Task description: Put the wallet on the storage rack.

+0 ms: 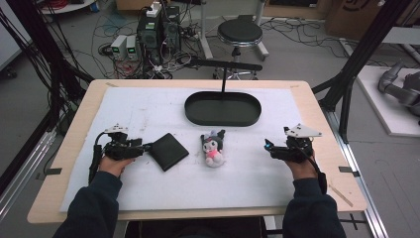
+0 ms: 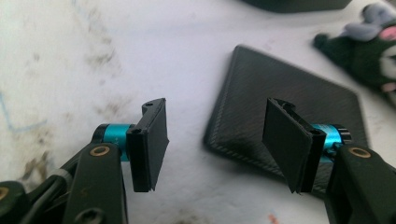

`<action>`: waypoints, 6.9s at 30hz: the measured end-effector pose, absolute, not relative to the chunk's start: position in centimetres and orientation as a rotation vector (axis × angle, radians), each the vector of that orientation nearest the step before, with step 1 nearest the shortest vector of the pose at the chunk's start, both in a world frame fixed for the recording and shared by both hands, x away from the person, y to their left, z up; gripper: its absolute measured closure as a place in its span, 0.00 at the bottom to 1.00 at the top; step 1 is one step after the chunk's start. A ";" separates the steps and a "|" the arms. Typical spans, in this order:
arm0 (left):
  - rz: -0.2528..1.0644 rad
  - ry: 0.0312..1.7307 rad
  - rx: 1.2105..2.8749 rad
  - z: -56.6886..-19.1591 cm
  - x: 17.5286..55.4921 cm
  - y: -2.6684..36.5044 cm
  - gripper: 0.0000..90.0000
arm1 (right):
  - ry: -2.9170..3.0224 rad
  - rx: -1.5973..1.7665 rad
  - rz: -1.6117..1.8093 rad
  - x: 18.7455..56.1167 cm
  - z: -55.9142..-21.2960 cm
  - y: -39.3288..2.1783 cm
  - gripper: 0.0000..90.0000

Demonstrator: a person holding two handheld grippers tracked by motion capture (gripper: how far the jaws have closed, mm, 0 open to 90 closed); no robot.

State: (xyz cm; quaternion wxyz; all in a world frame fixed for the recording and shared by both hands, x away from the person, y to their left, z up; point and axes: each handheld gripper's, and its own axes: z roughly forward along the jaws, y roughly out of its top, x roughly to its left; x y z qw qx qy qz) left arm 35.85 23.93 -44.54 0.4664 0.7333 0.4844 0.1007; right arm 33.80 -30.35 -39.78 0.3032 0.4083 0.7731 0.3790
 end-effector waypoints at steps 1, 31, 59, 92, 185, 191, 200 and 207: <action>0.255 1.153 1.798 -44.2 35.6 23.8 0.44 | 2.049 1.082 1.004 33.8 -39.8 -30.4 0.19; 0.578 0.709 2.190 -44.1 32.4 13.3 0.79 | 2.056 1.093 1.001 33.9 -39.9 -30.4 0.19; 0.209 0.954 1.592 -36.5 34.5 20.8 0.92 | 2.040 1.102 1.014 33.9 -39.7 -30.5 0.19; 0.385 1.118 1.563 -38.7 36.9 22.0 0.80 | 2.050 1.098 1.009 33.8 -39.8 -30.3 0.20; 0.673 0.925 1.876 -38.8 51.9 6.3 0.86 | 2.011 1.133 1.129 34.1 -39.4 -31.4 0.20; 0.692 0.936 1.920 -39.5 52.3 5.2 0.86 | 2.003 1.133 1.131 34.0 -39.3 -31.5 0.20; 0.544 0.953 1.897 -39.7 52.1 3.8 0.64 | 1.993 1.134 1.144 33.8 -39.2 -31.7 0.20; 0.502 0.917 1.923 -39.3 51.0 3.8 0.75 | 1.991 1.125 1.142 33.7 -39.1 -31.6 0.20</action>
